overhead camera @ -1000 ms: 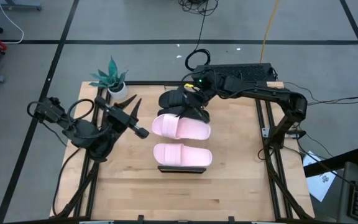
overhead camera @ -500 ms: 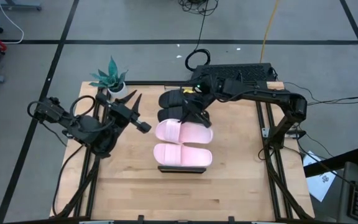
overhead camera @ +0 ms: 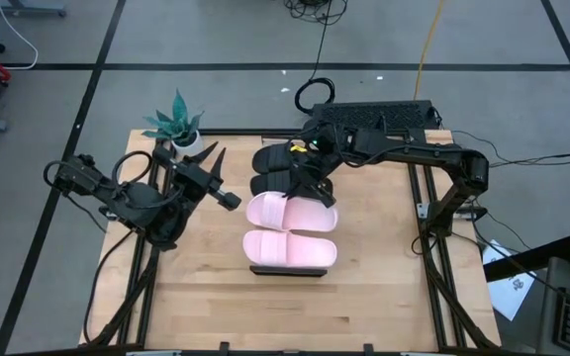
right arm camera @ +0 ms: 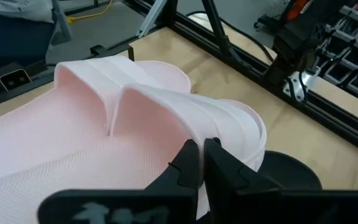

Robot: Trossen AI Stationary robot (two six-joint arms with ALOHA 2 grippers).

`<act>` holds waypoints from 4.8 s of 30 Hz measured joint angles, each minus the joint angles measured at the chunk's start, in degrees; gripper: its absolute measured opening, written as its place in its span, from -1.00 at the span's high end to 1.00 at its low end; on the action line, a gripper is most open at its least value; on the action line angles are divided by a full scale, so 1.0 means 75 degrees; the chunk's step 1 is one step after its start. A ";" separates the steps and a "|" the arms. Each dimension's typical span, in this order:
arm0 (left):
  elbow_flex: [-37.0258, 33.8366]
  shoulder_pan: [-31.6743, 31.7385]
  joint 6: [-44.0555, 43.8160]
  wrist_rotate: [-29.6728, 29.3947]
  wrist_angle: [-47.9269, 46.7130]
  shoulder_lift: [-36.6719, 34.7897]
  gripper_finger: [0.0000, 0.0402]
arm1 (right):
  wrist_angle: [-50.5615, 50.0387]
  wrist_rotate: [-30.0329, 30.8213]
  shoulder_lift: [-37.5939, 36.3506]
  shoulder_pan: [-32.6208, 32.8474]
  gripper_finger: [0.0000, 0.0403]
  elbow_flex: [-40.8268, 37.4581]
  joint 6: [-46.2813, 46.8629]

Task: Pick and place slides into the shelf
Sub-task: Put the white slides on the shelf, then adjust the white slides on the shelf

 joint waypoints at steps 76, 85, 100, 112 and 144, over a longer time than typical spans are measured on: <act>0.0000 0.0292 -0.0071 0.0001 -0.0006 0.0000 0.60 | -0.0867 0.1398 -0.0050 0.0280 0.40 0.0003 0.0023; 0.0000 0.0414 -0.0144 0.0003 -0.0003 0.0000 0.60 | -0.0890 0.2048 -0.0351 0.0285 0.29 -0.0003 0.0020; 0.0000 0.0414 -0.0280 0.0003 -0.0053 0.0000 0.60 | -0.0851 0.2048 -0.0408 0.0535 0.17 -0.0003 0.0110; 0.0000 0.0414 -0.1521 -0.0001 -0.1458 0.0000 0.60 | -0.1008 0.3213 -0.0408 0.0895 0.17 -0.0003 0.0146; -0.0003 0.0414 -0.2380 0.0003 -0.1740 -0.0003 0.60 | -0.2355 0.2781 -0.1294 0.1675 0.17 -0.0003 0.3586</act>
